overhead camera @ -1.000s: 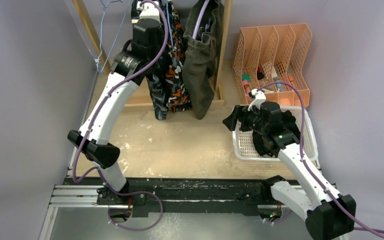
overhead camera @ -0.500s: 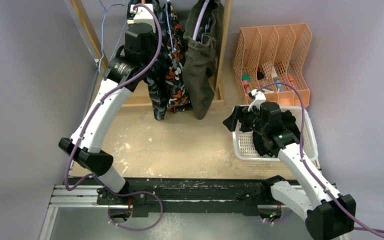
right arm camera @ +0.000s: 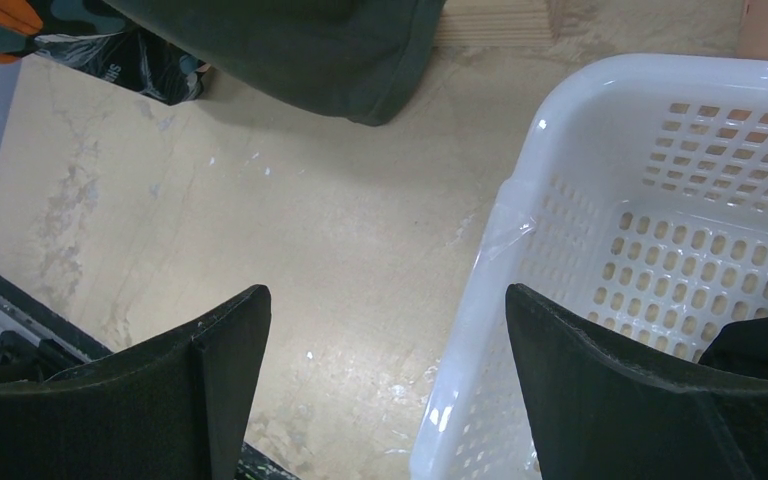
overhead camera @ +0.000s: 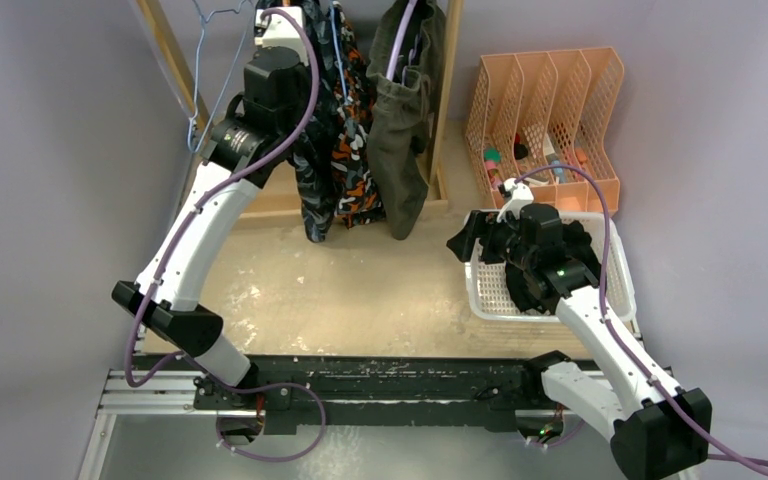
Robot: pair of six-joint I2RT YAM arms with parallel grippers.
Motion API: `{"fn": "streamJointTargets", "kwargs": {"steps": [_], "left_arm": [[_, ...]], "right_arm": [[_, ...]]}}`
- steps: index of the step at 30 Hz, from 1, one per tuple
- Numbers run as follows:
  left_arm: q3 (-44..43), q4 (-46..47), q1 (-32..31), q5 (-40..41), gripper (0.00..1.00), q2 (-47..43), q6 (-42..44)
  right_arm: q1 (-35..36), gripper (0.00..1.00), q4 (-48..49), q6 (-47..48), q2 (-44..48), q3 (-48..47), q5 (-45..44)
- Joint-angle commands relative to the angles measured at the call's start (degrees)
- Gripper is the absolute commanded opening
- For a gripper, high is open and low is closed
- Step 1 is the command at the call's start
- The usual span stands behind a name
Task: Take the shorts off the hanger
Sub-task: Pick up the hanger from the clothes rod.
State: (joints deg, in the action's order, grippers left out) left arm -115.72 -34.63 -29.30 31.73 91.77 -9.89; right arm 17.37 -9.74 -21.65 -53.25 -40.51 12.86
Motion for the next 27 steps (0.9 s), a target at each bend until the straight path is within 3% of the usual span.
{"fn": "streamJointTargets", "kwargs": {"steps": [1,13,21,27], "left_arm": [[-3.02,7.71,-0.06,0.62,0.00,-4.56,-0.06],[3.46,11.40,-0.06,-0.22,0.00,-10.64,1.28],[13.63,14.60,-0.06,-0.30,0.00,-18.23,1.48],[18.07,11.52,-0.06,-2.27,0.00,-21.87,0.14]], "right_arm": [[0.19,0.88,0.57,-0.26,0.66,-1.50,-1.24],[0.19,0.88,1.61,-0.41,-1.11,-1.84,-0.91],[0.20,0.89,0.51,-0.91,0.00,-1.09,-1.27],[0.21,0.89,0.68,-0.85,-0.33,-1.17,-1.05]]}}
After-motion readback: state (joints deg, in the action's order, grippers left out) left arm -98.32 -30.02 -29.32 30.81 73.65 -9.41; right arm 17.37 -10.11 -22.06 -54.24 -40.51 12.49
